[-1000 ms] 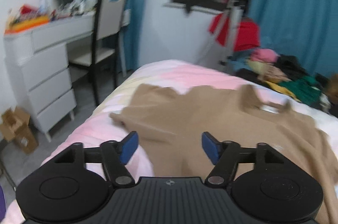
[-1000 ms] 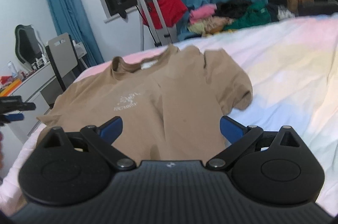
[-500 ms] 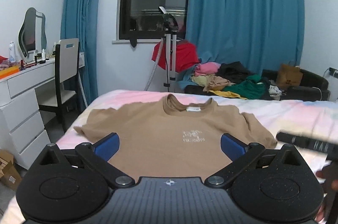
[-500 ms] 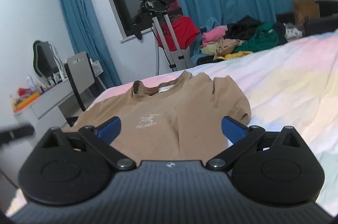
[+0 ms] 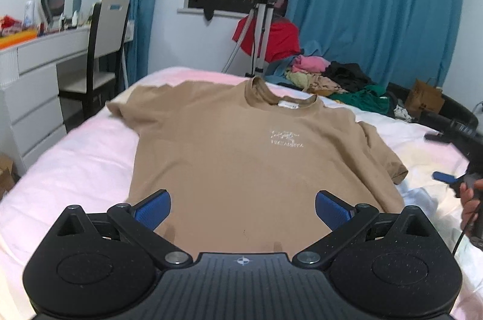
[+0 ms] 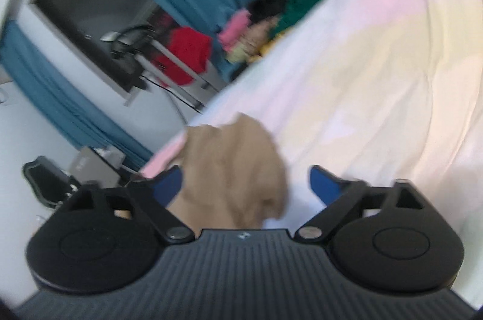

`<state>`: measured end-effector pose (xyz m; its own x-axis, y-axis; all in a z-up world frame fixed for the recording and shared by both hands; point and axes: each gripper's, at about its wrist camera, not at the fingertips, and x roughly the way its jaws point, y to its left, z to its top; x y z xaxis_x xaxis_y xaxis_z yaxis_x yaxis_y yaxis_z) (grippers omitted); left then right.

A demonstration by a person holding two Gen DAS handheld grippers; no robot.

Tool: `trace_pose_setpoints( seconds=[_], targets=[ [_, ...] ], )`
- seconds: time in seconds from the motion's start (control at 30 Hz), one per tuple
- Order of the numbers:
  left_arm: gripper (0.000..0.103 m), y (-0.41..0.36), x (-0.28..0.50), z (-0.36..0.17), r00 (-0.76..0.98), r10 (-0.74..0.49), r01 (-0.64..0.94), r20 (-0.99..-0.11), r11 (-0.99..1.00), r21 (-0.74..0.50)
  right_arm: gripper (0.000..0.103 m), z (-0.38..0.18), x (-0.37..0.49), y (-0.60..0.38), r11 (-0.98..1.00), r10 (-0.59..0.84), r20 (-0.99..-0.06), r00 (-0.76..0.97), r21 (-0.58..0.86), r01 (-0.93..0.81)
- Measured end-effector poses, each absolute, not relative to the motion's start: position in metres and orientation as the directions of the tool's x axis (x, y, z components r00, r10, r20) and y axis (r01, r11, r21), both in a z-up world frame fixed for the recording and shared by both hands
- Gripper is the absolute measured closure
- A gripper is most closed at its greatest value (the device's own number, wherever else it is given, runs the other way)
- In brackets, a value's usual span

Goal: Fold clothes

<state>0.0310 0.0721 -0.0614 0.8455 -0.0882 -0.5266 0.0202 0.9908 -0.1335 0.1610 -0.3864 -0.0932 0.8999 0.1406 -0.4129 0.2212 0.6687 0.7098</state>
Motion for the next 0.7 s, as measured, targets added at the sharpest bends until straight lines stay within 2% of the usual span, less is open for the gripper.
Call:
trace_pose_setpoints(
  seconds=[0.2, 0.3, 0.33, 0.37, 0.4, 0.43, 0.53, 0.7],
  targets=[
    [0.0, 0.075, 0.048, -0.074, 0.832, -0.097, 0.001, -0.546, 0.985, -0.174, 0.028, -0.108, 0.185, -0.38, 0.692, 0.153, -0.415, 0.897, 0.693, 0.202],
    [0.0, 0.076, 0.057, -0.081, 0.825, -0.1, -0.009, -0.556, 0.982, -0.19, 0.039, -0.115, 0.196, -0.377, 0.704, 0.16, -0.417, 0.895, 0.684, 0.193],
    [0.0, 0.074, 0.059, -0.083, 0.822, -0.098, -0.009, -0.56, 0.983, -0.185, 0.052, -0.117, 0.2, -0.376, 0.707, 0.162, -0.417, 0.894, 0.681, 0.19],
    [0.0, 0.072, 0.062, -0.085, 0.82, -0.096, -0.009, -0.565, 0.984, -0.18, 0.073, -0.12, 0.204, -0.375, 0.711, 0.164, -0.418, 0.894, 0.678, 0.186],
    [0.0, 0.069, 0.064, -0.087, 0.817, -0.093, -0.009, -0.569, 0.985, -0.175, 0.086, -0.122, 0.208, -0.374, 0.715, 0.166, -0.418, 0.893, 0.675, 0.183],
    [0.0, 0.068, 0.066, -0.089, 0.814, -0.09, -0.01, -0.573, 0.986, -0.168, 0.093, -0.124, 0.212, -0.373, 0.718, 0.168, -0.419, 0.892, 0.672, 0.18],
    [0.0, 0.064, 0.07, -0.09, 0.812, -0.077, -0.015, -0.578, 0.988, -0.153, 0.094, -0.13, 0.222, -0.371, 0.732, 0.169, -0.419, 0.892, 0.659, 0.171],
    [0.0, 0.068, 0.062, -0.083, 0.83, -0.092, -0.01, -0.55, 0.984, -0.18, 0.094, -0.093, 0.202, -0.371, 0.814, 0.011, -0.382, 0.924, 0.54, 0.213]
  ],
)
